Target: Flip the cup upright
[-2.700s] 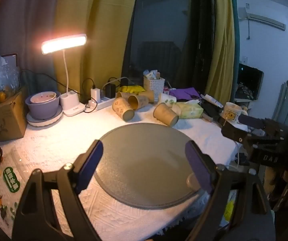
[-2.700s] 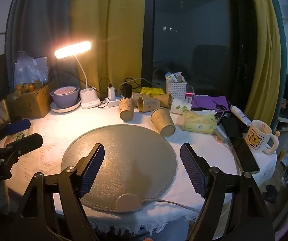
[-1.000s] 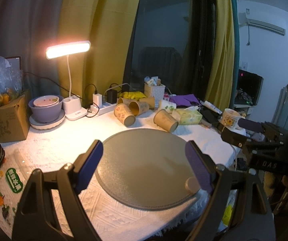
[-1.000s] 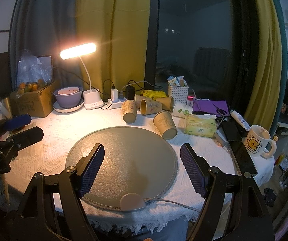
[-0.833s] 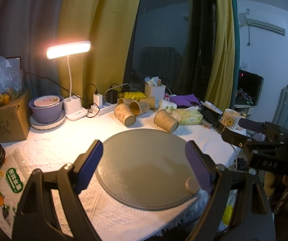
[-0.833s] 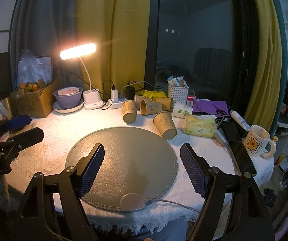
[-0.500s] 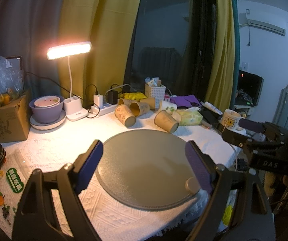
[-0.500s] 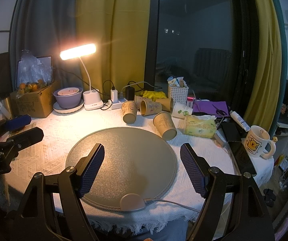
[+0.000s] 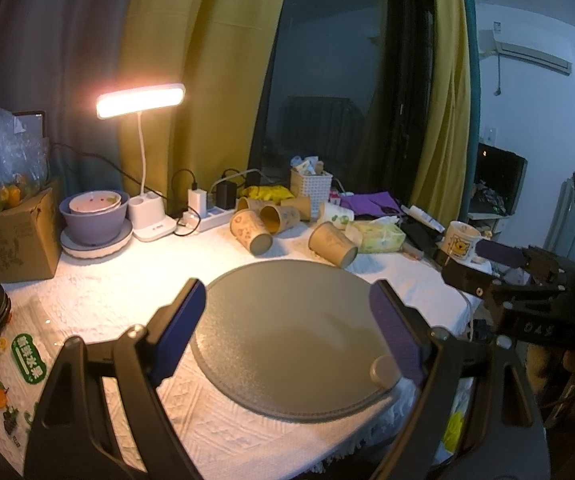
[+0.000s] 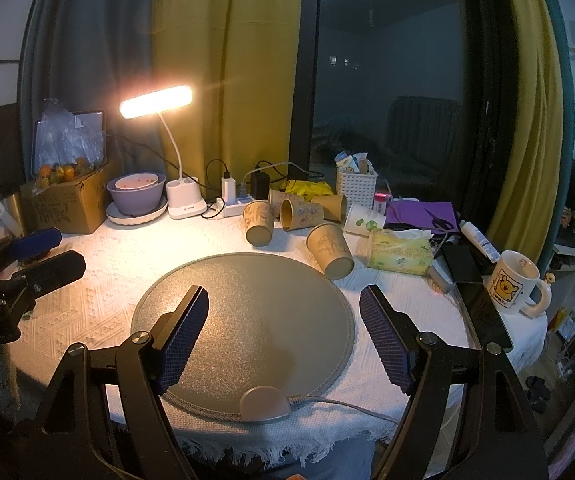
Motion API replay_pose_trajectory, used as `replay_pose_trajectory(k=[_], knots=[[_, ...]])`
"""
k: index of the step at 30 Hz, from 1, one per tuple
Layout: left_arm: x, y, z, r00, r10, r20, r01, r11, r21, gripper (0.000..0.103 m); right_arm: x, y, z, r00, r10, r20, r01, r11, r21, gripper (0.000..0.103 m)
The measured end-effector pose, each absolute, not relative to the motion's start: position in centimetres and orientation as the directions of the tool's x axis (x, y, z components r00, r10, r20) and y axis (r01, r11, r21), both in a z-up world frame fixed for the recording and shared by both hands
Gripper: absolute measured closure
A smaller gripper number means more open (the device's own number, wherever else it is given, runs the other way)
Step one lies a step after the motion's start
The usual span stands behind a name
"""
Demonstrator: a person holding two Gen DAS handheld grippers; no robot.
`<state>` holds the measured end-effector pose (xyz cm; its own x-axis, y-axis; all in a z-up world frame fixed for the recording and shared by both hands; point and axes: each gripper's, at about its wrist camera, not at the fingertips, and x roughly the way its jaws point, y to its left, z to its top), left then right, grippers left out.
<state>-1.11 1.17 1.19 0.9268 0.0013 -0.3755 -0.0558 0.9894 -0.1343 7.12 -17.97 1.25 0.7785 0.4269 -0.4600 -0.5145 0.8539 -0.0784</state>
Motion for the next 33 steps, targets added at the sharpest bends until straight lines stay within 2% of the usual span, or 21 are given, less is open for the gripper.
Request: replay_pose_trajectory(k=[10,25,33], knots=[[1.5,1.2,1.2,0.927,-0.016,-0.374,-0.033,0.992,-0.124,0.018,8.2,-17.2,2.0,0.781,0.419,-0.464,-0.518,0.849,-0.104,0.022],[10.2,3.5,-1.4,0.873,-0.038,-0.485,-0.034,0.99,-0.139,0.018,16.4,-15.4,1.2,0.76,0.408,-0.505,-0.519,0.85,-0.095,0.022],[15.2,5.0,-2.0,0.858,-0.043,-0.513,-0.05,0.985,-0.166,0.018,21.0,-14.6,0.5,0.749,0.4,-0.528,-0.516,0.853,-0.085,0.022]])
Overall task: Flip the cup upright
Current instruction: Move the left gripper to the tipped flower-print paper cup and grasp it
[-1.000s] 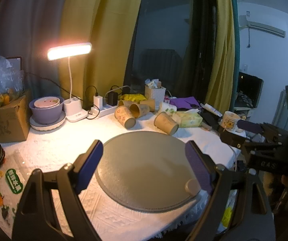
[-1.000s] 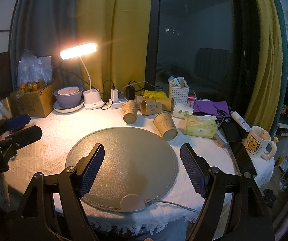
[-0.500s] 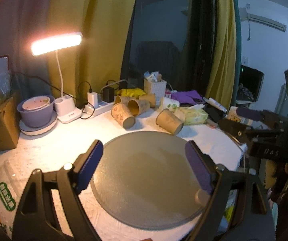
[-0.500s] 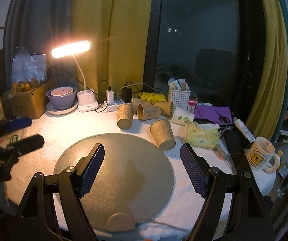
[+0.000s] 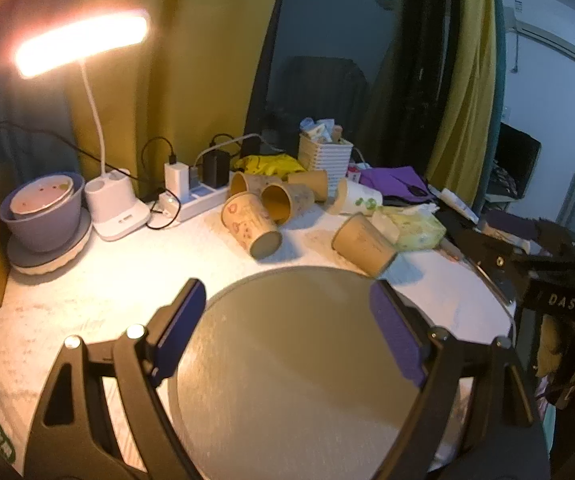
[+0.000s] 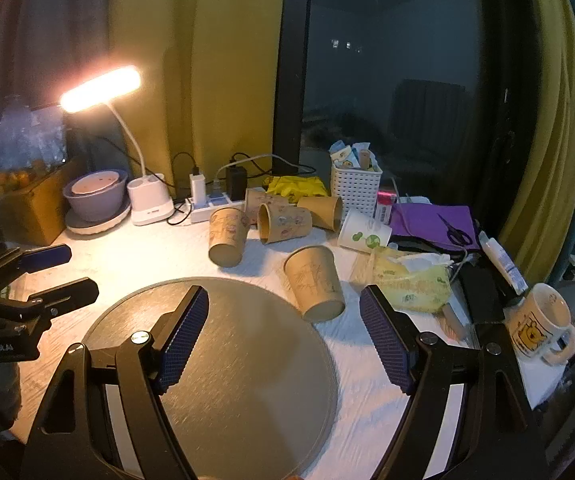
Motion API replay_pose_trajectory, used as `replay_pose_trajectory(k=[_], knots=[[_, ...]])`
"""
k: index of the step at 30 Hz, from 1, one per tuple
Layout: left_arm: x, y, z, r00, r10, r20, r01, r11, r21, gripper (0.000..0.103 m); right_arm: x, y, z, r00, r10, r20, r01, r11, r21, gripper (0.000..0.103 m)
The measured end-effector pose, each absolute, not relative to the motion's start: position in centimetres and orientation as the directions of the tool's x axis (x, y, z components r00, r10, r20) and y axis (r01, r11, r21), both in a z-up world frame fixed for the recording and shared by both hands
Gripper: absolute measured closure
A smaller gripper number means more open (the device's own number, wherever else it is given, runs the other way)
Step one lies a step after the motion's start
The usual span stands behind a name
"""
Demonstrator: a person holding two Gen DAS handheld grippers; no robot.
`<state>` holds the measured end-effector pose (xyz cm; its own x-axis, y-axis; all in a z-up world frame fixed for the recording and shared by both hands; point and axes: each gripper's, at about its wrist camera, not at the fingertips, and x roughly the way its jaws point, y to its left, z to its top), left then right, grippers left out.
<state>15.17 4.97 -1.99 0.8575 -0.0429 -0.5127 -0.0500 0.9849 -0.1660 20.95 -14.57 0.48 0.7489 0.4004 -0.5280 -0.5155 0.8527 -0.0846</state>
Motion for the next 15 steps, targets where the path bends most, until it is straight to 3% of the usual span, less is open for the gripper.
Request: replay_pose_trajectory(k=[15], knots=[[25.3,6.0,-3.6,0.81,-0.016,-0.587,-0.095,0.983,-0.158,0.018,30.5,-13.0,-2.3,0.707,0.412,-0.575,-0.533,0.844,-0.051,0.022]])
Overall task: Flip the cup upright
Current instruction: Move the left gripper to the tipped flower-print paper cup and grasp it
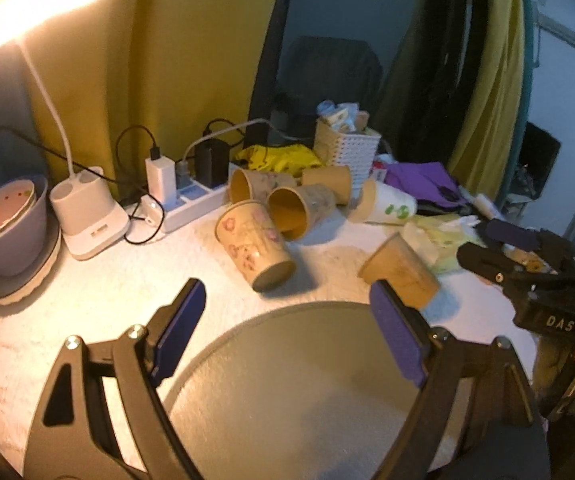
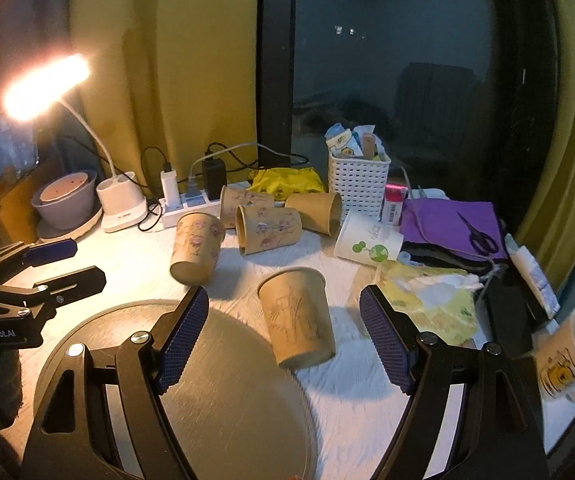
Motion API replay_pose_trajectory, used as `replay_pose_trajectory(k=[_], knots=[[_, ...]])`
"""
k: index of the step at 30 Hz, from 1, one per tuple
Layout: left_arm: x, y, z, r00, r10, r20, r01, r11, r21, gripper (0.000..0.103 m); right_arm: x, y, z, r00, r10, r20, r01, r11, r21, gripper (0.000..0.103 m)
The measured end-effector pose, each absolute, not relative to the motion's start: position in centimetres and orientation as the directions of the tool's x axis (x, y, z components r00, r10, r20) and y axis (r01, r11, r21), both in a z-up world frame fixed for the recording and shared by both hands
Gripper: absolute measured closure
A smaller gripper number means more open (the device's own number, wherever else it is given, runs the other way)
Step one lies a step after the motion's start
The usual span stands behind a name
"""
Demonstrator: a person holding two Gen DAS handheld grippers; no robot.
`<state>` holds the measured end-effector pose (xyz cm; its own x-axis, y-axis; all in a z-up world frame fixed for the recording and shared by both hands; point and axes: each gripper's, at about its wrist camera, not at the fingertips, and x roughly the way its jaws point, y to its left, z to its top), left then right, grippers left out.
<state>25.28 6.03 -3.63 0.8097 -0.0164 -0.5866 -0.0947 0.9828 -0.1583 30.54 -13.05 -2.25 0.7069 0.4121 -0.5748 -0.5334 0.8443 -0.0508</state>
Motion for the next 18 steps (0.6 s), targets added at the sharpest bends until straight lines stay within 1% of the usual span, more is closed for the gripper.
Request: replay_pose_trajectory(k=[6,18], knots=[[29.7,7.0,-4.8,0.78,0.016,-0.625,-0.13,0.982,-0.137,0.018,34.4,-12.1,-4.1,0.679,0.427,-0.597,-0.545,0.838,-0.021,0.022],[37.1,8.9,-7.2,0.743,-0.03,-0.669,-0.175,0.955,-0.238,0.018,40.4,-11.1,-5.6,0.65,0.441,-0.618,-0.54,0.841,0.032,0.022]])
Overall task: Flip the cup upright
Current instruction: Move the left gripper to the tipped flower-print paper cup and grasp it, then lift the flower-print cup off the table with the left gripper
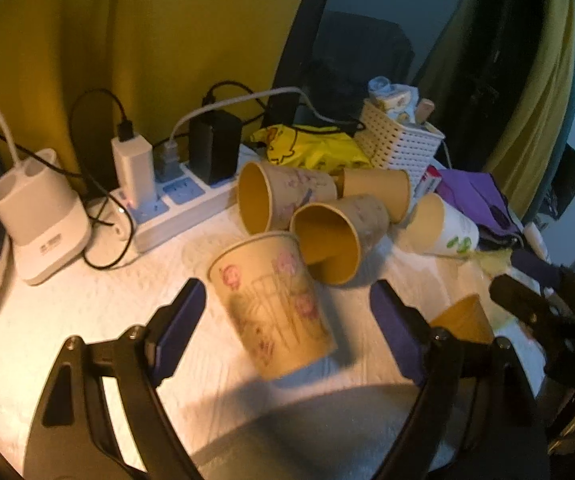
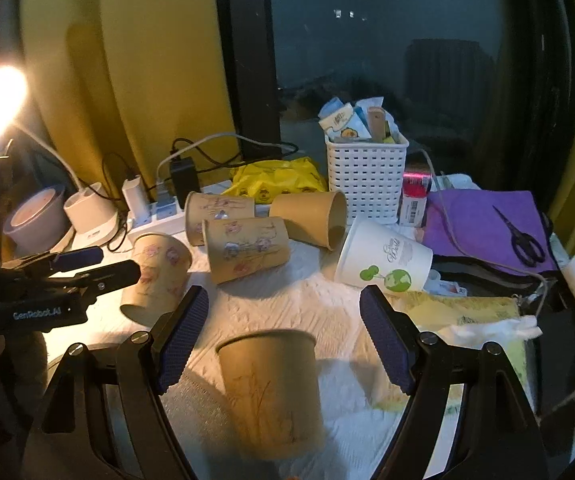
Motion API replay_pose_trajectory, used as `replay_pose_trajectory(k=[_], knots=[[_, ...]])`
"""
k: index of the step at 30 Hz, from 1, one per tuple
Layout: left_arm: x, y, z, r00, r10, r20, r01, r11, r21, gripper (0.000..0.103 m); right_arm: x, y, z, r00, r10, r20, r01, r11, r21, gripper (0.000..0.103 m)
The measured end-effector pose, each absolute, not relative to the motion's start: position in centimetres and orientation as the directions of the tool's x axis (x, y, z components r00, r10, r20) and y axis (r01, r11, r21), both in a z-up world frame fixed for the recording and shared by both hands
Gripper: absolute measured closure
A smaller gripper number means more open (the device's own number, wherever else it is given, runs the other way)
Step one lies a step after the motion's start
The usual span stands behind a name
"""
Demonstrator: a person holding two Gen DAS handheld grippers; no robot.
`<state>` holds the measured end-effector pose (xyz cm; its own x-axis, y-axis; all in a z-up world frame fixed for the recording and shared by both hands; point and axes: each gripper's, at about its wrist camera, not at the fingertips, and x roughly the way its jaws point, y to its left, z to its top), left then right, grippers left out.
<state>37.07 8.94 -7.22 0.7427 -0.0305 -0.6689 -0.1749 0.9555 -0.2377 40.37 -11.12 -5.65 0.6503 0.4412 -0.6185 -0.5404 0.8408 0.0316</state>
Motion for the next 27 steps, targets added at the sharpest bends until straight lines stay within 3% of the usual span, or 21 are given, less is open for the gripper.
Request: replay_pose_trajectory(k=[10,12,27], knots=[[39.4,9.2,-9.9,0.696,-0.078,-0.714,-0.161,0.952,-0.261,0.019,41.5,-10.7,-6.6,0.632,0.442,-0.636,-0.54,0.841,0.048,0.022],[39.4,9.4,-10.2,0.691,-0.092,-0.717,-0.157,0.949,-0.273,0.037,41.5,-10.6,-6.6,0.631,0.44,-0.639,-0.538,0.841,0.048,0.022],[34.0,7.6,-6.7,0.756,-0.096,-0.647,-0.098,0.961,-0.258,0.038,37.9,-11.1,-3.8,0.66,0.441,-0.608,-0.544,0.839,0.018,0.022]])
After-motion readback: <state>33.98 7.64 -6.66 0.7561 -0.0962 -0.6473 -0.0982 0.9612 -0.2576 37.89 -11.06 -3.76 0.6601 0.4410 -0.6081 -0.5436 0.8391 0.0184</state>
